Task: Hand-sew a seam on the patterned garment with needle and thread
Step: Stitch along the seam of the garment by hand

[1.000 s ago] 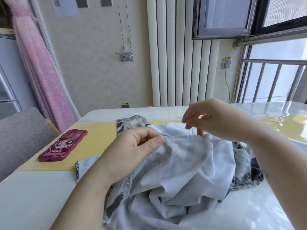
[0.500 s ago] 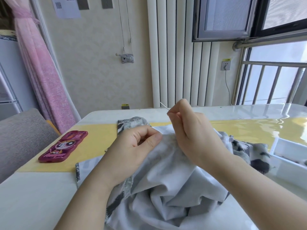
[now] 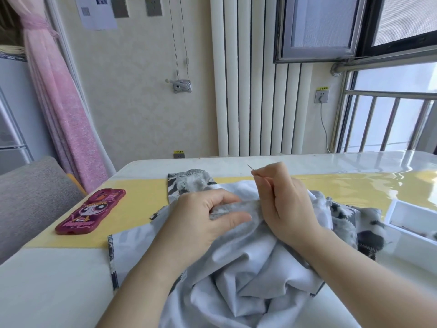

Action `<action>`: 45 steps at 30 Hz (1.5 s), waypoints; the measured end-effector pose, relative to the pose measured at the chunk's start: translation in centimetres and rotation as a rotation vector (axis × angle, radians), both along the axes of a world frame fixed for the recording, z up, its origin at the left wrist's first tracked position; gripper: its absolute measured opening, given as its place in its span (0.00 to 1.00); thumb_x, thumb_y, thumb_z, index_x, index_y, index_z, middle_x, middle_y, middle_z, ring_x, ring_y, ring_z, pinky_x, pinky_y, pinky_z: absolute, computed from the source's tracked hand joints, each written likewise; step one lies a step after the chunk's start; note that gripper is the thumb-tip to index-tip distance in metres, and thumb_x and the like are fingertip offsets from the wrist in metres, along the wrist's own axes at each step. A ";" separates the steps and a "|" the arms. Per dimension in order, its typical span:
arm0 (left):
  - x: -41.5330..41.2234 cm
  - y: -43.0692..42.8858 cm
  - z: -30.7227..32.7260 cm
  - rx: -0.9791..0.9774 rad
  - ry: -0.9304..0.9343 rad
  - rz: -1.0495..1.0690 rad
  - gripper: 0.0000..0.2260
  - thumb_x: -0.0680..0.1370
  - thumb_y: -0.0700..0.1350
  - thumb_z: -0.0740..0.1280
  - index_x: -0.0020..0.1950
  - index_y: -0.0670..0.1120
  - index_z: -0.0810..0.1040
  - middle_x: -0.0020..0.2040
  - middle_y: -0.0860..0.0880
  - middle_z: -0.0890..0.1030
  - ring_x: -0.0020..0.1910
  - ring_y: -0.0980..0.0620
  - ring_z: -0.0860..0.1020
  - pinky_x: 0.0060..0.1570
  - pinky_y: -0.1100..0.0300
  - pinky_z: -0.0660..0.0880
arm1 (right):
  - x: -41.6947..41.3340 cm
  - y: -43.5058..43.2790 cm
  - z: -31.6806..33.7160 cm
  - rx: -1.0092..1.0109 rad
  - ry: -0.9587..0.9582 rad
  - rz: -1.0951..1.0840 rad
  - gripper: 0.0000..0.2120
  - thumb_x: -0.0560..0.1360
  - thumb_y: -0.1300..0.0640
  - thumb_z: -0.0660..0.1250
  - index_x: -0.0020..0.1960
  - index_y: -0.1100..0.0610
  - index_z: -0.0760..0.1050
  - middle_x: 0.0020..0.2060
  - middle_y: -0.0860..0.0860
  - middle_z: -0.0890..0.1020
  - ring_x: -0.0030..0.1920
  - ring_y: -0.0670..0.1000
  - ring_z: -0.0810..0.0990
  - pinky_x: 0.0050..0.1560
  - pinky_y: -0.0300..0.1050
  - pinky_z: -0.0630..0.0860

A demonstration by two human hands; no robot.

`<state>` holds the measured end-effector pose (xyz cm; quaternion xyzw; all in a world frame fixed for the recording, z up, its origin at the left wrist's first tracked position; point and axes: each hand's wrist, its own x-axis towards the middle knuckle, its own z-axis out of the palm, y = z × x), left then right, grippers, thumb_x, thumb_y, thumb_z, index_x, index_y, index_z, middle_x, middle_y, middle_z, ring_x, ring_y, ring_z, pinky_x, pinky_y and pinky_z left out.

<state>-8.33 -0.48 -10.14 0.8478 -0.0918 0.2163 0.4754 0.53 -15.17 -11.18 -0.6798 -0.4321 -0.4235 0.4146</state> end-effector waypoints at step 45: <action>0.3 -0.1 0.0 -0.165 -0.016 -0.084 0.08 0.71 0.53 0.73 0.39 0.49 0.83 0.38 0.56 0.83 0.38 0.60 0.78 0.43 0.69 0.73 | -0.9 -0.4 2.2 -0.155 0.277 0.090 0.06 0.78 0.55 0.57 0.43 0.54 0.64 0.21 0.46 0.64 0.24 0.47 0.62 0.26 0.34 0.58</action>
